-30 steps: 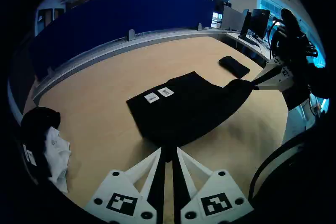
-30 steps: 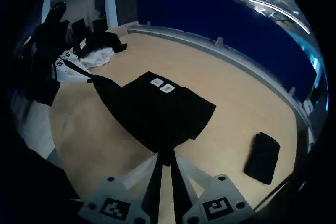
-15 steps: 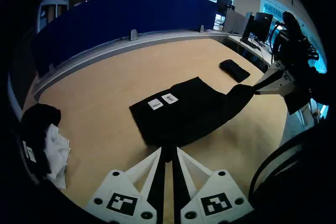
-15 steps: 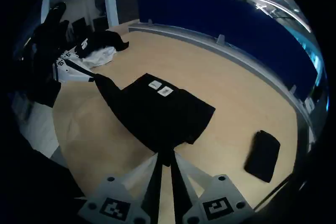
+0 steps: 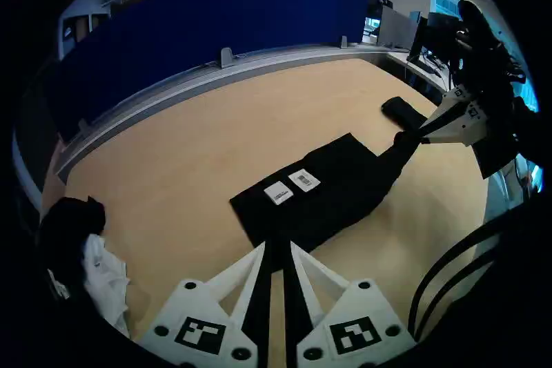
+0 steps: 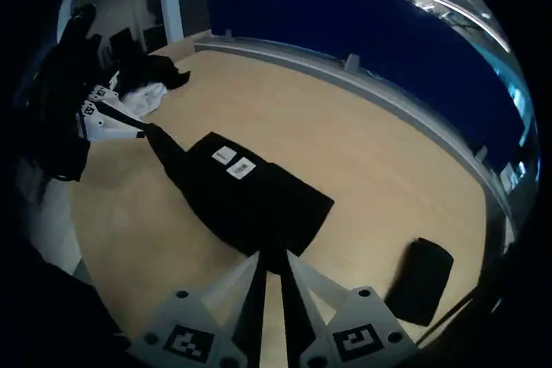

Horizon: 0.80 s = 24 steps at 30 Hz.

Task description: Fold towel

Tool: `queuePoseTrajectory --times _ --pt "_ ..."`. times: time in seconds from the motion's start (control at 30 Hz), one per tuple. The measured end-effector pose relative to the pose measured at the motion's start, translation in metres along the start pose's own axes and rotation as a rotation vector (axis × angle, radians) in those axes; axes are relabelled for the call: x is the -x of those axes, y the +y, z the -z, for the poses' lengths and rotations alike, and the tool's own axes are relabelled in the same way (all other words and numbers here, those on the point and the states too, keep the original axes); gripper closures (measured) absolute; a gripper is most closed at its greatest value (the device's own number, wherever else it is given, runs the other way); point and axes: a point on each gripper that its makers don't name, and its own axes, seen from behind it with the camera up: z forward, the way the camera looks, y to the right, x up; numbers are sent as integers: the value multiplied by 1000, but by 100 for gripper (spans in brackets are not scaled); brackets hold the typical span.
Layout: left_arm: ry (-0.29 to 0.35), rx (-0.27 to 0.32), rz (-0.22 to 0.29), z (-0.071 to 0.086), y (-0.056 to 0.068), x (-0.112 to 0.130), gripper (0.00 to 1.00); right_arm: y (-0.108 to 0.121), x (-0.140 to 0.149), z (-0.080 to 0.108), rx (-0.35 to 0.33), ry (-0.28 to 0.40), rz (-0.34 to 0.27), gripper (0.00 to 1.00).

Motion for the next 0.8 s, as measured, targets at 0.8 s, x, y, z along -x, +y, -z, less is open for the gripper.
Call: queuePoseTrajectory --times 0.8 --pt "-33 -42 -76 -70 -32 -14 53 45 0 -62 89 -33 -65 53"
